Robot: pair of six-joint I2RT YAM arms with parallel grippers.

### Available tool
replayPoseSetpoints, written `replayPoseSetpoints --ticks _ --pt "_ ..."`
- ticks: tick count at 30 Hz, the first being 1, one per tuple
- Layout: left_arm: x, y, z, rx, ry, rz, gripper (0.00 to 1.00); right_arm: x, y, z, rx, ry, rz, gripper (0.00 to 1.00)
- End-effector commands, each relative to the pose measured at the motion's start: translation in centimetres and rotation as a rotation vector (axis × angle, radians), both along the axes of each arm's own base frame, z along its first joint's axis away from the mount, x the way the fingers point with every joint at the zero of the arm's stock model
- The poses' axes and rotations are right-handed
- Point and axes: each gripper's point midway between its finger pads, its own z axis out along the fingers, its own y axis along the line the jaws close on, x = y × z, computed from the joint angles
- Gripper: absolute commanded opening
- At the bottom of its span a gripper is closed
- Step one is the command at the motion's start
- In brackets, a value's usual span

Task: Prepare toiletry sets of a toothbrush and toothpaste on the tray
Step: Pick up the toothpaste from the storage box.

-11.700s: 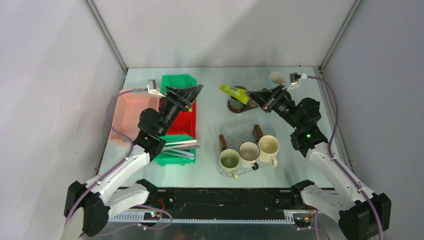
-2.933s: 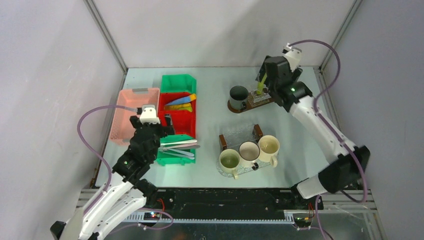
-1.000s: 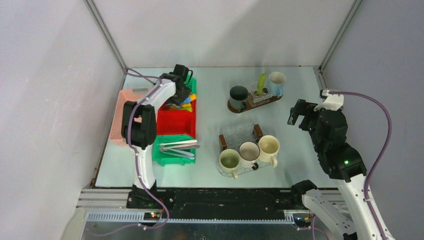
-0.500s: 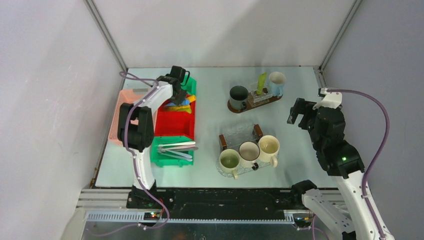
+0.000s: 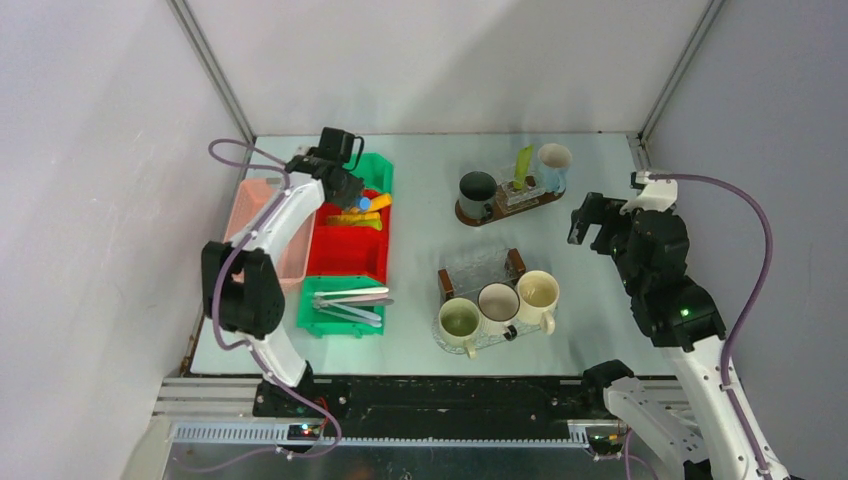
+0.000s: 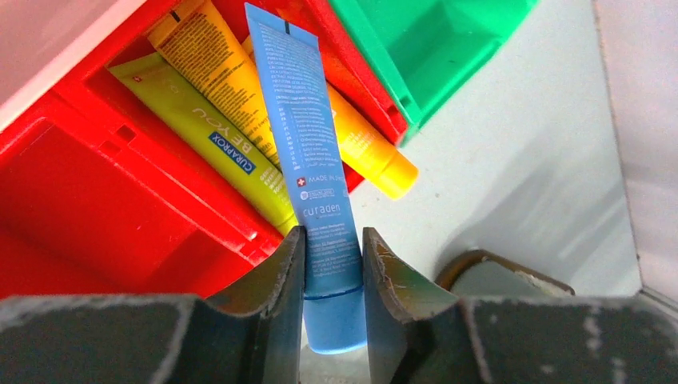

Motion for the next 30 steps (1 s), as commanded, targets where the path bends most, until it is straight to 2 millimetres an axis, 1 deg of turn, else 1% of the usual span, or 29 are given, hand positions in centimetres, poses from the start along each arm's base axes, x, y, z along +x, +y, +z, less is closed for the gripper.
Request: replayPoseSetpoints --ticks 1,4,5,6,7,8,9,10,11,12,13,14,15,16,17,18,19,20,21,22,23,24,25,26,27,28,29,30 --pt "-0.9 -0.1 4.7 0.007 -0.136 -0.069 0.01 0.9 1.4 1.4 0.027 -0.059 0.07 0.97" --pt "-1.4 -0.3 5.6 0.005 -0.189 -0.103 0.0 1.3 2.0 1.9 0.047 -0.077 0.088 0.97" --pt "-1.9 -0.2 5.7 0.013 -0.198 -0.121 0.0 1.3 2.2 1.9 0.053 -0.077 0.1 0.97" --pt "-2.0 -0.3 5.5 0.014 -0.209 -0.135 0.0 1.5 2.4 2.1 0.063 -0.085 0.106 0.97" --pt "-2.3 -0.3 6.1 0.022 -0.232 -0.155 0.0 1.5 2.8 2.1 0.072 -0.085 0.121 0.97" --pt "-2.4 -0.3 5.8 0.025 -0.243 -0.169 0.0 1.7 3.1 2.2 0.085 -0.088 0.13 0.97" --pt "-2.7 -0.3 6.5 0.032 -0.272 -0.192 0.0 1.7 3.5 2.2 0.095 -0.088 0.151 0.97" --pt "-2.9 -0.3 6.1 0.036 -0.285 -0.204 0.0 1.8 4.1 2.4 0.113 -0.09 0.178 0.97" --pt "-3.2 -0.3 6.7 0.04 -0.313 -0.226 0.0 1.9 4.5 2.4 0.123 -0.091 0.191 0.97" --pt "-3.4 -0.4 6.2 0.041 -0.332 -0.237 0.0 2.0 5.2 2.4 0.144 -0.088 0.219 0.97" --pt "-3.8 -0.3 7.0 0.046 -0.364 -0.256 0.0 2.1 5.5 2.5 0.155 -0.087 0.231 0.97" --pt "-4.0 -0.2 6.3 0.049 -0.375 -0.261 0.0 2.3 6.2 2.5 0.177 -0.083 0.254 0.98" --pt "-4.4 -0.2 7.0 0.051 -0.407 -0.275 0.0 2.4 6.5 2.5 0.187 -0.081 0.264 0.99" --pt "-4.6 -0.2 6.5 0.053 -0.423 -0.285 0.0 2.6 7.1 2.5 0.21 -0.076 0.286 0.99" --pt "-4.7 -0.2 7.7 0.056 -0.48 -0.296 0.0 2.7 7.5 2.6 0.222 -0.081 0.301 0.99" --pt "-5.2 -0.1 6.7 0.062 -0.475 -0.304 0.0 2.8 8.1 2.4 0.241 -0.067 0.323 0.99" --pt "-5.3 -0.1 7.9 0.064 -0.534 -0.312 0.0 3.0 8.4 2.4 0.25 -0.066 0.335 0.99" --pt "-5.9 0.1 7.7 0.064 -0.551 -0.316 0.0 3.0 9.0 2.4 0.27 -0.061 0.355 0.99" --pt "-5.8 0.1 8.4 0.069 -0.595 -0.32 0.0 3.2 9.4 2.4 0.287 -0.058 0.364 0.99" --pt "-6.4 0.2 8.2 0.078 -0.612 -0.333 0.0 3.1 9.9 2.4 0.298 -0.053 0.386 0.99" --pt "-6.4 0.1 9.0 0.077 -0.659 -0.339 0.0 3.4 10.3 2.5 0.312 -0.054 0.394 0.99" --pt "-6.9 0.1 8.9 0.086 -0.675 -0.354 0.0 3.3 10.8 2.6 0.321 -0.052 0.414 0.99" --pt "-6.8 0.0 9.8 0.085 -0.725 -0.359 0.0 3.5 11.2 2.6 0.334 -0.052 0.421 0.99" --pt "-7.2 -0.1 10.0 0.088 -0.748 -0.378 0.0 3.4 11.8 2.7 0.344 -0.051 0.443 0.99" --pt "-7.2 -0.2 10.9 0.085 -0.794 -0.385 0.0 3.6 12.2 2.9 0.359 -0.057 0.452 0.99" --pt "-7.7 -0.6 11.2 0.083 -0.819 -0.416 0.0 3.5 12.8 3.0 0.368 -0.055 0.475 0.99" --pt "-7.7 -0.8 12.1 0.081 -0.865 -0.427 0.0 3.7 13.4 3.2 0.383 -0.057 0.49 1.0" --pt "-8.2 -1.2 12.3 0.079 -0.888 -0.458 0.0 3.6 14.0 3.4 0.389 -0.056 0.51 1.0"
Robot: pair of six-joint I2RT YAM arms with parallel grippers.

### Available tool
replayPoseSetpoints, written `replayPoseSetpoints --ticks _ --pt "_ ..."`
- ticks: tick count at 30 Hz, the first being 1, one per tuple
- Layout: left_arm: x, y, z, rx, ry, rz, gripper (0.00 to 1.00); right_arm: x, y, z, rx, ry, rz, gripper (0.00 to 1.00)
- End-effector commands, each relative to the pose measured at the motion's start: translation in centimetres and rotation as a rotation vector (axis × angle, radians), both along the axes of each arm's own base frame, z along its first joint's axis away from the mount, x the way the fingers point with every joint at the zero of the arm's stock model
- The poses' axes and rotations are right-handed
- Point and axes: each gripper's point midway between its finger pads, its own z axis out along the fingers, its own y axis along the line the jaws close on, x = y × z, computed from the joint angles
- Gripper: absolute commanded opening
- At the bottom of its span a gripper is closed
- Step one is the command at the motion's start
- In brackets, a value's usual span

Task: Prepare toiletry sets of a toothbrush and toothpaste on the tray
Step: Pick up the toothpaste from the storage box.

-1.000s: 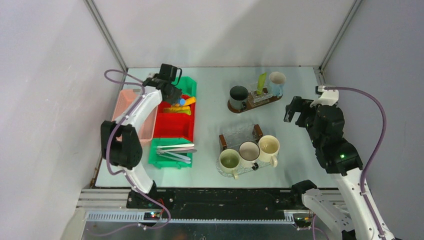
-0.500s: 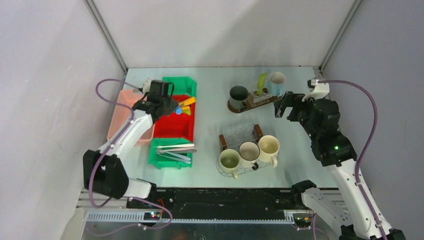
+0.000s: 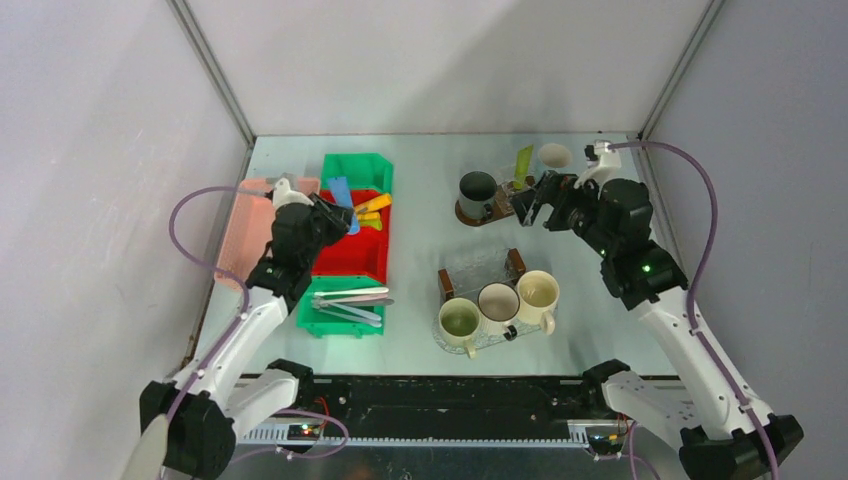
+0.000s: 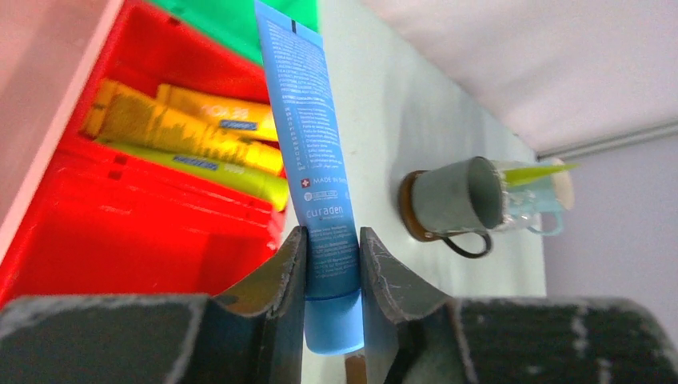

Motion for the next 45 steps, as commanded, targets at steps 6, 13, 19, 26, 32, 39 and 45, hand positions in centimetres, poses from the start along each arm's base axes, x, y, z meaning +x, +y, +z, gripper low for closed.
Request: replayPoseSetpoints --ticks 6,13,19,26,32,39,45 --pt "-1.3 -3.0 9.3 0.0 -0.434 -0.229 0.0 0.4 6.7 4.5 0.136 -0.065 0.202 0.99" --pt "-3.7 -4.7 12.2 0.044 -0.572 -0.359 0.0 1.0 10.8 6.2 0.199 -0.06 0.303 0.99" --pt "-6.1 -7.0 14.1 0.03 -0.674 -0.51 0.0 1.9 13.9 7.8 0.235 -0.061 0.377 0.98" --pt "-8.4 -9.1 16.5 0.032 -0.754 -0.628 0.0 1.6 17.0 10.8 0.326 -0.089 0.486 0.93" --pt "-9.9 -10.6 18.1 -0.008 -0.796 -0.702 0.0 2.0 19.1 11.7 0.362 -0.079 0.553 0.88" --pt "-11.0 -11.3 19.9 -0.047 -0.848 -0.743 0.0 2.1 20.2 11.8 0.397 -0.055 0.604 0.77" --pt "-11.2 -11.9 20.2 -0.054 -0.857 -0.768 0.0 1.8 21.1 12.1 0.419 -0.053 0.658 0.59"
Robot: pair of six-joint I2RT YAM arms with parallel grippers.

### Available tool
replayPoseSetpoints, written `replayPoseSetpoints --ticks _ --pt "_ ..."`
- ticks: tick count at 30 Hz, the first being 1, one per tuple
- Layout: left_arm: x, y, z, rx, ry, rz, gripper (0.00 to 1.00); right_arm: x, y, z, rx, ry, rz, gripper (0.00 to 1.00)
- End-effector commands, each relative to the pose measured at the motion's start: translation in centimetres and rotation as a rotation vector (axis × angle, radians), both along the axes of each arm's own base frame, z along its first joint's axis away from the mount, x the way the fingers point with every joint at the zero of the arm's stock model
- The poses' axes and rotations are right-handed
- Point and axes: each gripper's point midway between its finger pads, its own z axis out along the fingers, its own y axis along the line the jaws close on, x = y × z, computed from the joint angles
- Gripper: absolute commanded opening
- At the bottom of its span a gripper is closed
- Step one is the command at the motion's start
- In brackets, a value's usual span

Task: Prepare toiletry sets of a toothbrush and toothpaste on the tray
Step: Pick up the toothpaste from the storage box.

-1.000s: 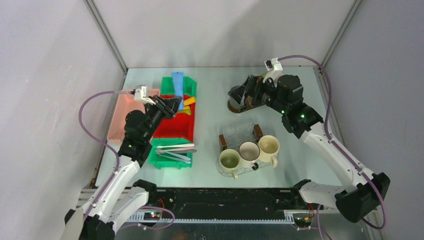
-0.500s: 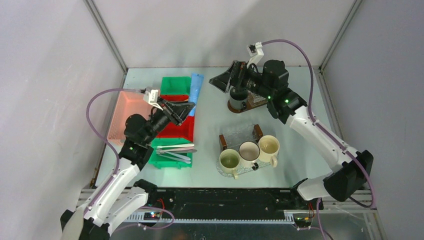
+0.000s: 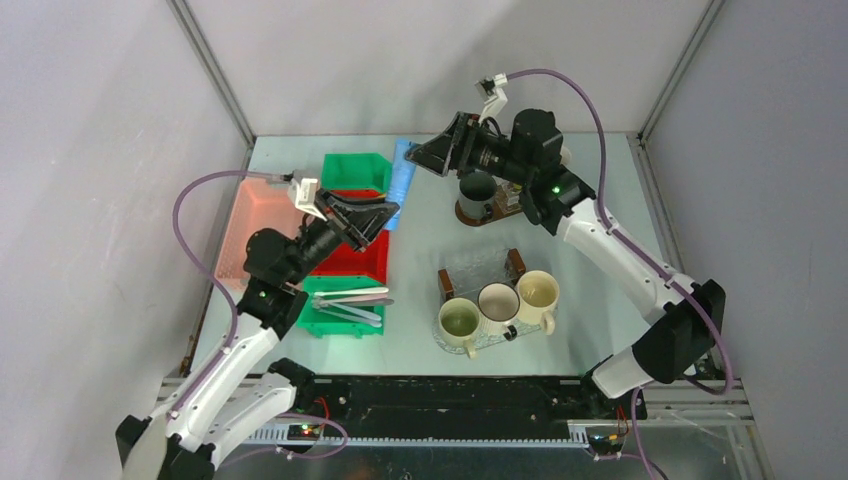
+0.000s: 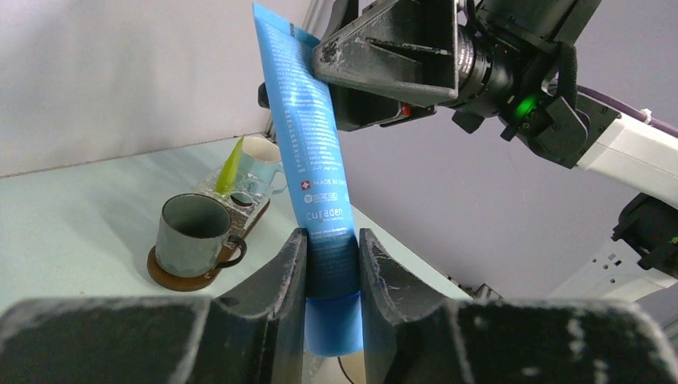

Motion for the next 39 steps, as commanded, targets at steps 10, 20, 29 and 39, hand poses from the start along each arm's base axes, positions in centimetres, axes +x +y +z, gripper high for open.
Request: replayPoseSetpoints --ticks 10,20,29,39 --pt "-0.7 -1.1 4.1 -0.048 -0.114 -0.061 0.0 -1.2 1.1 4.1 0.124 -0.067 0.156 0.25" --pt "0.8 -1.1 2.6 -0.008 -0.08 -0.017 0.43 -0.2 -1.2 4.2 0.101 -0.11 0.12 0.0" --pt "3.0 1.2 -0.4 0.129 0.027 0.163 0.87 1.7 -5.9 3.6 -0.036 -0.245 -0.057 0.0" --pt "4.1 6.4 -3.3 0.342 0.106 0.435 1.0 6.5 -14.2 1.2 -0.347 -0.402 -0.493 0.0"
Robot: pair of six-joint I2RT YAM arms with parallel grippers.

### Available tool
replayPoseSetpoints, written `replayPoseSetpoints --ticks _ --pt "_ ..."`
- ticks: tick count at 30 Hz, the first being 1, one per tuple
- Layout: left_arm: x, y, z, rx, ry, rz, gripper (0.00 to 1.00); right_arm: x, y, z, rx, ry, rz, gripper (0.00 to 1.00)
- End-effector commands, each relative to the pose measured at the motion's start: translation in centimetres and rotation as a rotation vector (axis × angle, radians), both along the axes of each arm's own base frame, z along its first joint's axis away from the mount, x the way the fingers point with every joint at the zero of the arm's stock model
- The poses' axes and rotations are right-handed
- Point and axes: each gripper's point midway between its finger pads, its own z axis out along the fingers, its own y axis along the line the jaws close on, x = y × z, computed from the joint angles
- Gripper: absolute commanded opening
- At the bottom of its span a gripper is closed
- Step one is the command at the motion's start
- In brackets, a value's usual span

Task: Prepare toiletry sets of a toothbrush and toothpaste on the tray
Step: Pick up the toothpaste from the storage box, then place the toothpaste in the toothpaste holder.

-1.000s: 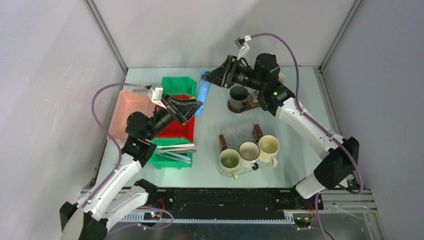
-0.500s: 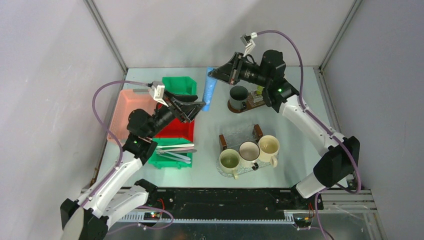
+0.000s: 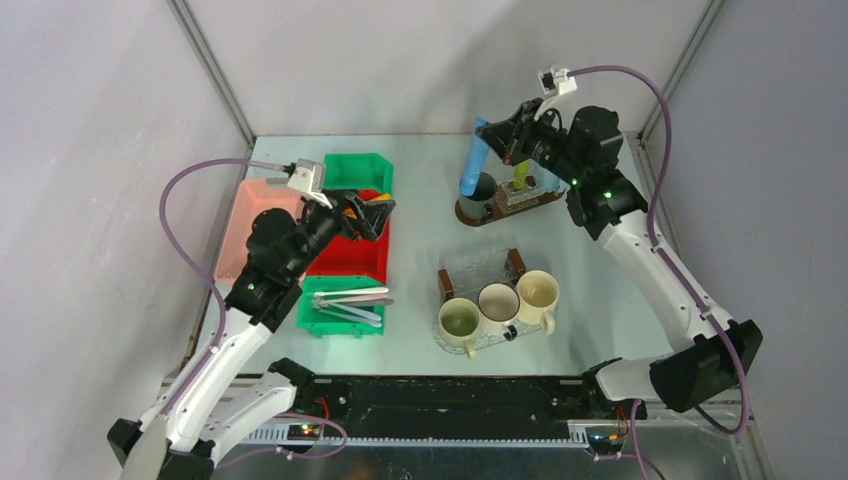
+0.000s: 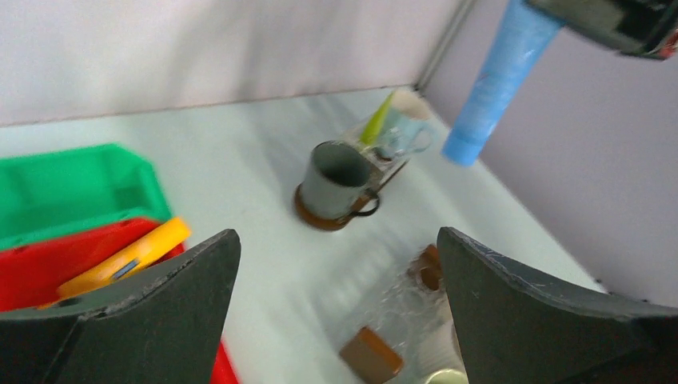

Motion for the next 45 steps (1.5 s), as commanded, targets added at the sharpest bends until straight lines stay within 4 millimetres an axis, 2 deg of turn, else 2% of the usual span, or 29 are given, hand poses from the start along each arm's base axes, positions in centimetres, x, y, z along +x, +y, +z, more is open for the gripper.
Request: replayPoseSetpoints --ticks 1,4,7,8,13,17,20,21,22,23,24,25,26,27,28,34,35,36,40,45 --pt "0.3 3.9 -1.4 0.135 0.018 0.184 1.0 2.7 -4.8 -0.2 -0.168 -0.128 -0.286 0.0" --pt "0.5 6.2 -1.8 0.169 0.02 0.301 1.0 4.5 -7.7 -0.8 -0.204 -0.111 -0.47 0.0" --pt "0.5 8.1 -2.7 0.219 0.029 0.39 1.0 5.7 -9.2 -1.8 -0.237 -0.092 -0.607 0.0" --pt "0.5 8.5 -2.7 0.234 0.025 0.405 1.0 6.3 -10.3 -2.2 -0.251 -0.08 -0.688 0.03" --pt "0.4 10.9 -3.9 0.294 0.033 0.517 1.0 7.5 -11.9 -3.2 -0.245 -0.072 -0.912 0.0" --pt "0.4 12.1 -4.7 0.326 0.025 0.571 1.0 8.7 -11.9 -4.9 -0.251 -0.055 -1.03 0.0" --pt "0.5 12.6 -5.7 0.332 0.023 0.603 1.0 9.4 -11.4 -5.2 -0.22 -0.068 -1.077 0.0" --pt "0.5 12.9 -5.7 0.328 0.021 0.62 1.0 9.8 -11.5 -6.0 -0.23 -0.061 -1.112 0.0" --pt "0.5 13.1 -6.1 0.328 0.022 0.632 1.0 10.0 -11.4 -5.7 -0.212 -0.078 -1.129 0.0" --pt "0.5 13.2 -6.1 0.325 0.019 0.638 1.0 10.3 -11.6 -6.4 -0.223 -0.075 -1.171 0.0" --pt "0.4 13.4 -6.3 0.326 0.02 0.65 1.0 10.4 -11.4 -6.0 -0.213 -0.098 -1.186 0.0" --pt "0.3 13.5 -6.3 0.324 0.014 0.655 1.0 10.8 -11.4 -6.8 -0.232 -0.098 -1.206 0.0" --pt "0.3 13.5 -6.5 0.327 0.014 0.665 1.0 10.8 -11.4 -6.4 -0.228 -0.118 -1.23 0.0" --pt "0.3 13.6 -6.4 0.326 0.009 0.672 1.0 11.2 -11.2 -7.1 -0.243 -0.118 -1.241 0.0" --pt "0.2 13.7 -6.6 0.325 0.006 0.682 1.0 11.3 -11.3 -7.0 -0.239 -0.127 -1.266 0.0" --pt "-0.2 13.7 -6.8 0.309 -0.01 0.718 1.0 12.8 -11.3 -9.5 -0.299 -0.131 -1.362 0.0" --pt "-0.3 13.7 -6.8 0.305 -0.013 0.723 1.0 13.0 -11.1 -9.2 -0.29 -0.139 -1.369 0.0" --pt "-0.4 13.8 -6.7 0.299 -0.016 0.733 1.0 13.2 -11.0 -9.9 -0.301 -0.135 -1.379 0.0" --pt "-0.8 13.7 -7.0 0.286 -0.016 0.743 1.0 14.1 -10.6 -10.3 -0.297 -0.146 -1.416 0.0" --pt "-1.0 13.2 -6.3 0.257 -0.039 0.733 1.0 14.8 -10.1 -10.5 -0.305 -0.17 -1.453 0.0"
